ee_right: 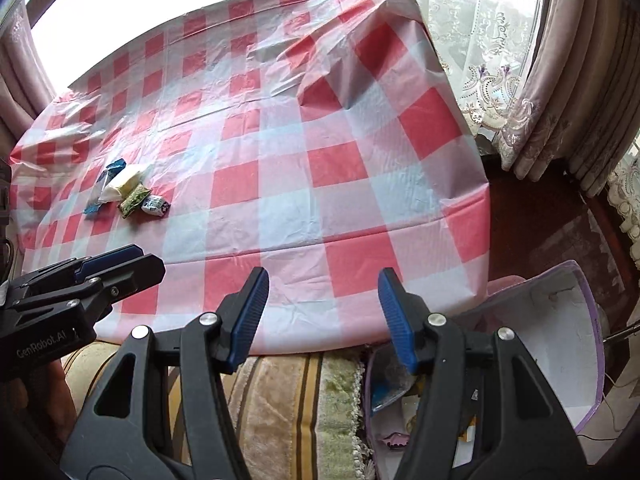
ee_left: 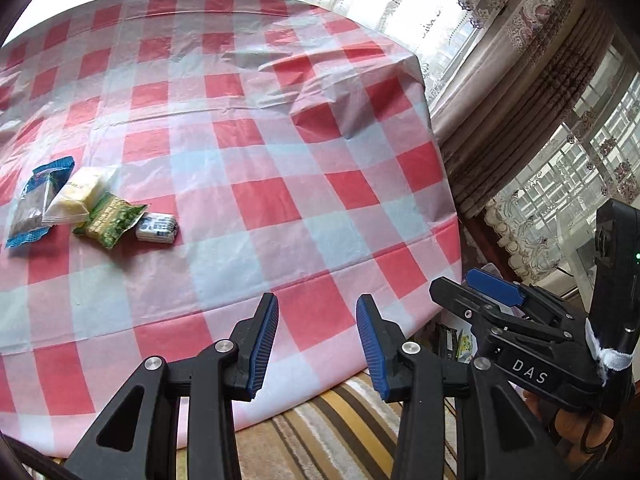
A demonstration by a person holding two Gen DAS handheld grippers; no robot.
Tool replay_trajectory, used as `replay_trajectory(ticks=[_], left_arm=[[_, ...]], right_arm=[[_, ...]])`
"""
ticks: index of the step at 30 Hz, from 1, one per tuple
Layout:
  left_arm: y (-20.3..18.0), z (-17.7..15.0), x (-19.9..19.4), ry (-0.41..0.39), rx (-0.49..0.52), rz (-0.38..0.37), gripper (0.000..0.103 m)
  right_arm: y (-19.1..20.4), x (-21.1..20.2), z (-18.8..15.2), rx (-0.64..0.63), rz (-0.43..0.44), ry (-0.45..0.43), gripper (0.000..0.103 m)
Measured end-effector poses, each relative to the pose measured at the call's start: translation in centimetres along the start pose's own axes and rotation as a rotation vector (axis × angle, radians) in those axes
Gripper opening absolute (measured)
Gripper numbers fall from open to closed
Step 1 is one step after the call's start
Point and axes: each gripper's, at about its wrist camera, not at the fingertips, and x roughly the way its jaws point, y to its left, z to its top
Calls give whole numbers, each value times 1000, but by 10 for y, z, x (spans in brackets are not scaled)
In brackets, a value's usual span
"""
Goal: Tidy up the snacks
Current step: 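Move both tools back over the remaining snacks on the tablecloth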
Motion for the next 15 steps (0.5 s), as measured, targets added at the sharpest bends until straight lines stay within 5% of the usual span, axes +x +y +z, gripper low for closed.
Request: replay_trajectory(ticks=[11,15], left_arm=[[108,20,-28,-101,-166,160,43],[141,29,-36,-139,-216,208,53]], right_arm=[[75,37,28,-142,86,22,61],[106,52,35,-223,117,31,61]])
